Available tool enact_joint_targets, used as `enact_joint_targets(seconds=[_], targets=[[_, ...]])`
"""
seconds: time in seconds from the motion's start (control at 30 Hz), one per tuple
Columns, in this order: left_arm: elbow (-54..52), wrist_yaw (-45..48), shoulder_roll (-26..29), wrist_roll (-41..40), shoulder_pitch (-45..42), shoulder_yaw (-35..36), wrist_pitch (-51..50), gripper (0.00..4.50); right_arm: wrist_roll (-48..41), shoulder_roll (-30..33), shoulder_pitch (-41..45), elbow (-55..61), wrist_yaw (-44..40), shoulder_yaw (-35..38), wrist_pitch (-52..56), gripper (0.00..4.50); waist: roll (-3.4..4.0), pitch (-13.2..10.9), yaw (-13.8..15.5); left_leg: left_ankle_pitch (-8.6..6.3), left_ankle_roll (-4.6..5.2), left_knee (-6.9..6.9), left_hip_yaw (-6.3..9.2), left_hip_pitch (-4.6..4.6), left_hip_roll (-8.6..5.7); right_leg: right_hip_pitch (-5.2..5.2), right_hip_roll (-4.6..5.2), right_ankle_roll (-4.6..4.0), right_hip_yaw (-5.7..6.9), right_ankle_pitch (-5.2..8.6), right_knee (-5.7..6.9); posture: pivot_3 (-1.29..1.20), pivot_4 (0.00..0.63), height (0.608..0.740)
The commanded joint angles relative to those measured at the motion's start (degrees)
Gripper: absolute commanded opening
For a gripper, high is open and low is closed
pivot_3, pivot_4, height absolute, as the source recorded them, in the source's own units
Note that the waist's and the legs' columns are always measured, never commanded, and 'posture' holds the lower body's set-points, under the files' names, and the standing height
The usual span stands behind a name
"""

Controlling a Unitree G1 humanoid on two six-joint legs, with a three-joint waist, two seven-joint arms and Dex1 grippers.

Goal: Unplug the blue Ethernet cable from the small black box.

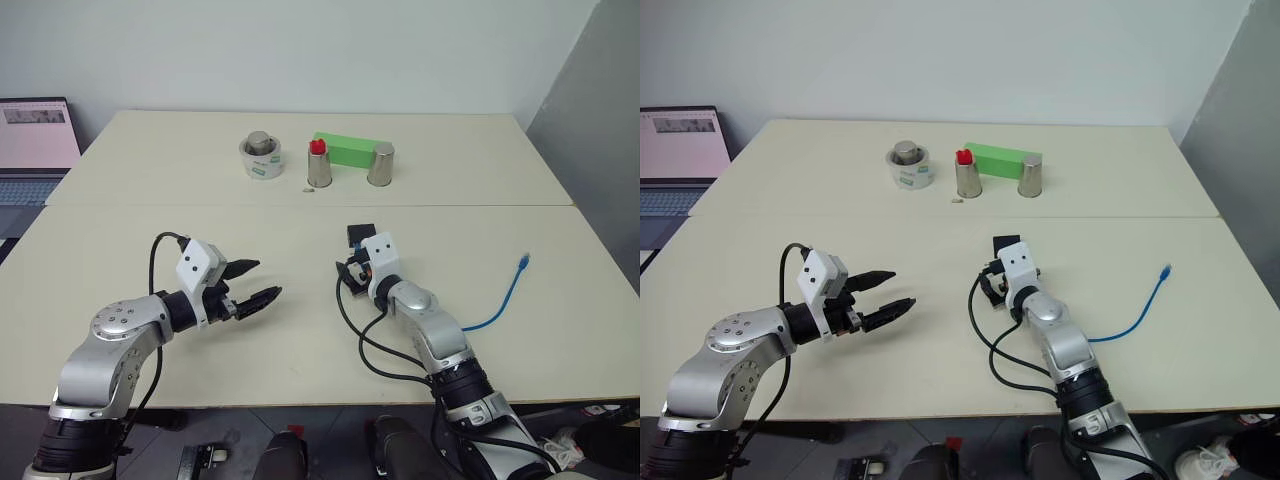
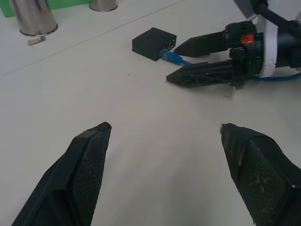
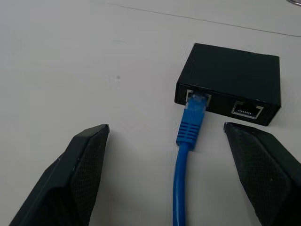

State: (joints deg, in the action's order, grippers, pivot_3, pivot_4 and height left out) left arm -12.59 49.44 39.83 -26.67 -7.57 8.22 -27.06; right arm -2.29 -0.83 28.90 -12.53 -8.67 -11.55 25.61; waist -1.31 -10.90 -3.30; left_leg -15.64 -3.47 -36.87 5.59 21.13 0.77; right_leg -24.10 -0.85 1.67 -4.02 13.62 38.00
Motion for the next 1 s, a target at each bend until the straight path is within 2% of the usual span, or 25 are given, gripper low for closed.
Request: enact_joint_targets(seconds=[0.03, 0.33, 0.5, 0.57, 0.67, 0.77, 0.87, 1.0], targets=[[-1.3, 0.0, 0.4, -0.6, -0.6, 1.1, 0.2, 4.00, 1.0, -0.7, 1.3, -1.1, 2.3, 1.8, -0.1, 3.64, 0.00, 0.0, 0.0, 0.00, 0.00, 0.00, 0.02, 0.00, 0.00, 0.01, 0.00, 0.00, 0.01, 0.00, 0.01, 0.00, 0.150, 0.740], [0.4, -1.0, -0.2, -0.1, -1.7, 0.3, -0.5, 4.00, 2.1, 1.3, 2.1, -1.4, 0.7, 1.9, -1.0, 1.49, 0.00, 0.0, 0.0, 0.00, 0.00, -0.01, 0.01, -0.01, -0.01, 0.02, 0.00, 0.01, 0.00, -0.01, 0.00, 0.00, 0.150, 0.740], [1.2, -1.5, -2.4, -5.0, -3.8, 2.6, -3.8, 4.00, 1.8, 4.6, 2.2, 0.8, -4.5, 0.8, -3.4, 0.32, 0.00, 0.0, 0.0, 0.00, 0.00, -0.03, -0.01, 0.01, -0.04, 0.03, 0.01, 0.02, -0.01, -0.02, -0.01, 0.00, 0.150, 0.740], [0.8, -1.5, -3.3, -8.8, -4.6, 3.9, -7.0, 4.00, 2.0, 7.0, 1.6, 3.3, -8.4, -0.8, -4.8, 0.14, 0.00, 0.0, 0.0, 0.00, 0.00, -0.02, -0.02, 0.04, -0.03, 0.00, 0.01, 0.03, -0.01, -0.02, -0.02, 0.00, 0.150, 0.740], [1.7, -1.2, -3.6, -11.6, -5.4, 4.4, -10.3, 4.00, 4.6, 12.4, 0.5, 7.2, -14.9, -5.1, -11.6, 0.13, 0.00, 0.0, -0.1, 0.00, 0.01, -0.01, 0.02, 0.07, -0.01, -0.03, 0.00, 0.02, 0.02, -0.01, -0.01, 0.00, 0.150, 0.740], [3.0, 0.0, -3.3, -15.3, -6.5, 5.0, -14.5, 4.00, 8.8, 19.7, -0.1, 10.1, -21.3, -9.6, -24.6, 0.13, 0.01, 0.0, -0.1, 0.00, 0.01, -0.01, 0.01, 0.07, -0.02, -0.02, 0.00, 0.03, 0.01, -0.01, -0.03, 0.00, 0.150, 0.740], [3.9, 2.2, -2.3, -20.6, -7.8, 5.8, -20.1, 4.00, 14.1, 27.3, 1.2, 9.1, -24.3, -12.6, -42.9, 0.13, -0.01, 0.0, -0.1, 0.00, 0.01, -0.03, -0.01, 0.07, -0.03, 0.01, 0.00, 0.05, 0.02, -0.01, -0.09, 0.00, 0.150, 0.740], [4.8, 4.2, -1.5, -23.5, -9.0, 5.8, -23.7, 4.00, 15.6, 31.0, 3.4, 5.3, -26.6, -13.6, -56.4, 0.13, -0.03, 0.0, -0.1, 0.00, 0.01, -0.06, 0.00, 0.03, -0.03, 0.02, -0.01, 0.05, 0.02, -0.01, -0.03, 0.00, 0.150, 0.740]])
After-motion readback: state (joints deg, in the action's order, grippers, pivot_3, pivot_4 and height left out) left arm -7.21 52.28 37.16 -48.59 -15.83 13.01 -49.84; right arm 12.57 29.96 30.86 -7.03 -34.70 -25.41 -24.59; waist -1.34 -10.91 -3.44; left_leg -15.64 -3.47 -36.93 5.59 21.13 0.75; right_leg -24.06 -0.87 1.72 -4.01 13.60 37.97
